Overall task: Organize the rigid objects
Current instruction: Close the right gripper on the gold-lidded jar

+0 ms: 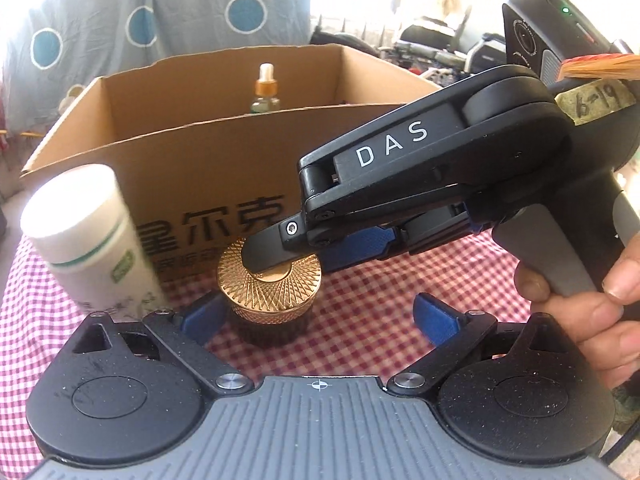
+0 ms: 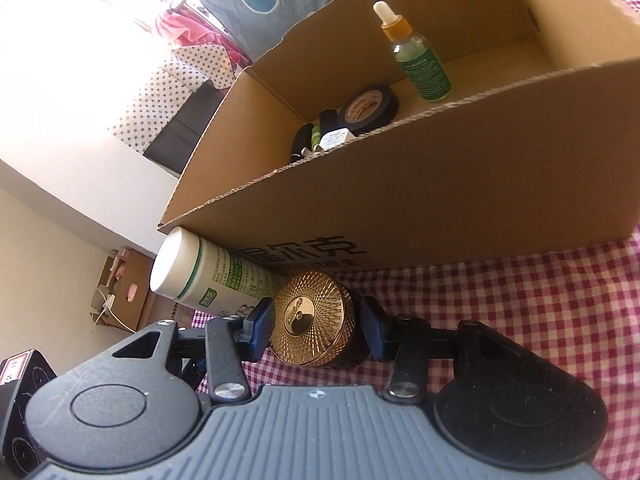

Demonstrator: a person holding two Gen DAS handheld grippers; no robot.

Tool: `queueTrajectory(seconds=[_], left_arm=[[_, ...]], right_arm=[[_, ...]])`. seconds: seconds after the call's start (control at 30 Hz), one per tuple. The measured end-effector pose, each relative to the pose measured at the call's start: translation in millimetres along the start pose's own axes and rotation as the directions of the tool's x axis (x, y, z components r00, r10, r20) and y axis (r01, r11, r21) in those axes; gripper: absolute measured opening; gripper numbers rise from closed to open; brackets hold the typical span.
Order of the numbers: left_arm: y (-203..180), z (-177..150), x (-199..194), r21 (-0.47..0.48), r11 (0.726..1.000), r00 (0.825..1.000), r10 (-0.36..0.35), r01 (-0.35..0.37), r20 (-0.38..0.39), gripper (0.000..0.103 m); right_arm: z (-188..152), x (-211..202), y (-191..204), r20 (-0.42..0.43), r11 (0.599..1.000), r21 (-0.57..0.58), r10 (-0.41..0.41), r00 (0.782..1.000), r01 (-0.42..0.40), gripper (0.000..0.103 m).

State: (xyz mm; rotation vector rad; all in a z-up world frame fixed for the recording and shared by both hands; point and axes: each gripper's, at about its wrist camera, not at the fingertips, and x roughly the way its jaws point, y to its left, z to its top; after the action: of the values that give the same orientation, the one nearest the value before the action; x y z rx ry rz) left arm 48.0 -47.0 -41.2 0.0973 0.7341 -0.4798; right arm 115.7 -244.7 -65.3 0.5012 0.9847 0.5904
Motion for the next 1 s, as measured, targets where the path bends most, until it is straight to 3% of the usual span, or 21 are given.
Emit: queueTrajectory(seconds=[0.3,0.47,0.6,0.7,1.0], left_arm=[[-33,-3,-5,0.044,0.992,0.993,-0.117,0.118,-0.023,0.097],[-38,2,-12,0.101,0.994,0.999,-0.047,0.044,0.021,0.095],[-37,11,0,0.128,0.991,0.999,0.035,-0.035,-0.002,0.094],[-35,14,11,0.132,0.99,0.998,0.046,-0.041,-0.034,0.083],[-35,20,34,0.095,0.995,0.993,0.037,-0.027,-0.111,0.068]], right_arm=[[-17,-39,-32,0.057,0.996,0.087,-0.034,0.998,0.029,0.051],[-24,-54,-43,0.105,0.991,0.133,-0.025,0.994,0.011,0.051],[-28,-51,-43,0.113,0.991,0.132,-0.042,0.993,0.027,0.051],[-30,-45,-42,0.11,0.991,0.128,-0.057,0.992,0.043,0.051],[-31,-34,-38,0.096,0.989,0.14,-0.069,0.993,0.056,0.051]])
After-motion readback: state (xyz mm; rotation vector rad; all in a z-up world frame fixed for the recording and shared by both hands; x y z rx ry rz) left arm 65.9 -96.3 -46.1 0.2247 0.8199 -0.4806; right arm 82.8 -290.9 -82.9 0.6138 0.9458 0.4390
